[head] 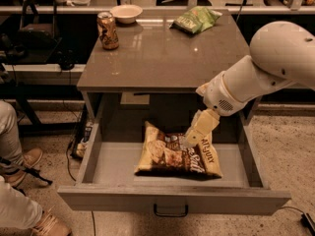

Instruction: Pick brown chip bag from top drawer and place on counter

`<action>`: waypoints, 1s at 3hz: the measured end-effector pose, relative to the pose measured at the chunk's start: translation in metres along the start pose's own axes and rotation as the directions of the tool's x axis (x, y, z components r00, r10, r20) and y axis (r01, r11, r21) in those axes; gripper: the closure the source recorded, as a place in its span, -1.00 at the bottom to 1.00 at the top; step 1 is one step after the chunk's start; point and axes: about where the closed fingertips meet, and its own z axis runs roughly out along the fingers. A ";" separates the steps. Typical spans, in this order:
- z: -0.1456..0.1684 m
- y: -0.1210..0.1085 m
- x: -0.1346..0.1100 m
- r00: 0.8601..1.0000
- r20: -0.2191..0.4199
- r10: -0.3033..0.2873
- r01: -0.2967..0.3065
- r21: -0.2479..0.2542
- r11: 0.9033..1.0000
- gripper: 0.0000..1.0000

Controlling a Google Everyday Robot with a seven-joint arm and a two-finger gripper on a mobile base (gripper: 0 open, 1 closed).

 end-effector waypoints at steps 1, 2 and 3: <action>0.031 0.009 0.004 1.000 -0.022 -0.010 0.010 -0.003 1.000 -1.00; 0.080 0.020 0.012 0.998 -0.057 -0.019 0.019 0.005 1.000 -1.00; 0.122 0.023 0.018 0.996 -0.086 -0.017 0.018 0.015 1.000 -1.00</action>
Offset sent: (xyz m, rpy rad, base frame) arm -0.0055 0.0652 -0.1347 -0.1026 -0.0073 -0.0018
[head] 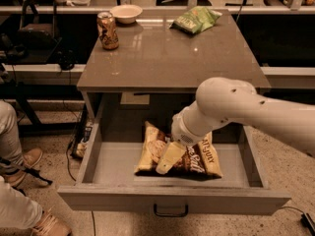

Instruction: Pick brown chip bag from top drawer and place on counter

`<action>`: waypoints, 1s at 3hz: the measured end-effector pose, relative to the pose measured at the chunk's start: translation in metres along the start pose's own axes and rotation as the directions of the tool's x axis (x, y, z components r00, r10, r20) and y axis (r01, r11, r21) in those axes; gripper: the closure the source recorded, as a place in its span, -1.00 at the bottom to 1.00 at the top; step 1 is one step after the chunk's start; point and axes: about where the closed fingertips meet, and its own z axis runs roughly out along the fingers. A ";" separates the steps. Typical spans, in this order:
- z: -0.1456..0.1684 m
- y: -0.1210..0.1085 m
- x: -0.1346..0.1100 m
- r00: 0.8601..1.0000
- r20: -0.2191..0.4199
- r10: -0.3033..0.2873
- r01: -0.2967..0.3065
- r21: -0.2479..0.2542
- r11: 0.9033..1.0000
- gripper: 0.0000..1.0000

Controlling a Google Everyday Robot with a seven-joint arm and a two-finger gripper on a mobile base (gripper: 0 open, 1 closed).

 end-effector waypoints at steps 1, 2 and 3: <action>0.051 -0.002 0.009 0.999 -0.028 0.042 -0.042 0.001 0.999 -0.95; 0.079 -0.001 0.016 0.996 -0.025 0.085 -0.085 -0.021 0.996 -0.49; 0.077 -0.016 0.019 0.991 0.029 0.130 -0.131 0.014 0.991 0.13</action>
Offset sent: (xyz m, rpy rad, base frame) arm 0.0161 0.0295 -0.1096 0.0195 0.1079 -0.1010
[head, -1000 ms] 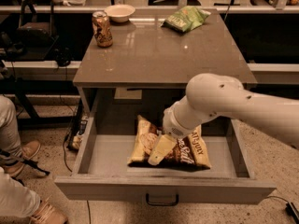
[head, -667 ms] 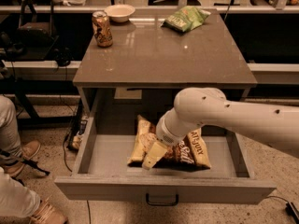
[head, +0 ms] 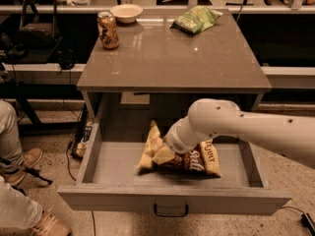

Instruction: Pick brown chip bag from top drawer and place on counter

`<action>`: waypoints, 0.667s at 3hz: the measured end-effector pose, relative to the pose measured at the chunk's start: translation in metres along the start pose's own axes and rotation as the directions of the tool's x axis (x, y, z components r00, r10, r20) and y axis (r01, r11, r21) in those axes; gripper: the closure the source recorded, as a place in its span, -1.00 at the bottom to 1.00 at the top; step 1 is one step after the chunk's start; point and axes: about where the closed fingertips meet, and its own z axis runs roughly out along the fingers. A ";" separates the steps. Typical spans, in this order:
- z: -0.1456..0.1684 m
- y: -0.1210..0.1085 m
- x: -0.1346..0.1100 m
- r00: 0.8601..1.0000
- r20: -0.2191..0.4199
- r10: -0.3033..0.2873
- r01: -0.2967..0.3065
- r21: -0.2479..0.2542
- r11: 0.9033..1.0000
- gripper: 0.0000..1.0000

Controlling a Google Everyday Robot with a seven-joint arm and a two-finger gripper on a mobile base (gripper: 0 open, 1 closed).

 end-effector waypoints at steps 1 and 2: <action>-0.034 -0.025 0.005 0.997 0.074 0.020 -0.025 0.068 0.997 0.62; -0.091 -0.048 0.001 0.985 0.170 0.007 -0.030 0.132 0.991 0.99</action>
Offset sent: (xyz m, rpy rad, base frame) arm 0.0376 -0.1479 0.1671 0.1967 -0.3549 -0.1275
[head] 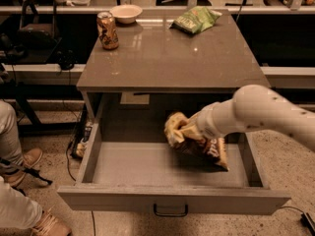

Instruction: Pick brown chip bag from top drawer and place on counter

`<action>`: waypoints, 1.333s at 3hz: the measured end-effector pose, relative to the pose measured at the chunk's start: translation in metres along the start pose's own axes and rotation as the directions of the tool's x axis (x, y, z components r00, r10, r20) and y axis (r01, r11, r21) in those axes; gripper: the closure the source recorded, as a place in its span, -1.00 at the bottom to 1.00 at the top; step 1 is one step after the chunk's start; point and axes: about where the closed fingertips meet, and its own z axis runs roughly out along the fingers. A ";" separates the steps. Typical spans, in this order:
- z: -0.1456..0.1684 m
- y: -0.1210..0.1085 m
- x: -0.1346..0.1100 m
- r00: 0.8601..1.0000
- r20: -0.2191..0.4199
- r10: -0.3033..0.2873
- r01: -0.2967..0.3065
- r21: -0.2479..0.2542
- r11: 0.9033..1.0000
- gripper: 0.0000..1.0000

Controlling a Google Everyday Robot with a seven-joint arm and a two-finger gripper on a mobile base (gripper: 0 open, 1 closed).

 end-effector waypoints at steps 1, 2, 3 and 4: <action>-0.080 -0.036 -0.003 0.996 0.078 -0.044 0.036 0.101 0.994 1.00; -0.079 -0.035 -0.003 0.996 0.078 -0.043 0.036 0.100 0.994 1.00; -0.106 -0.035 0.002 0.998 0.044 -0.047 0.042 0.105 0.994 1.00; -0.156 -0.033 0.002 0.999 0.019 -0.047 0.044 0.160 0.986 1.00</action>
Offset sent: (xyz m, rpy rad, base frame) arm 0.0011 -0.0433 0.0521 0.0241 -0.0985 -0.0209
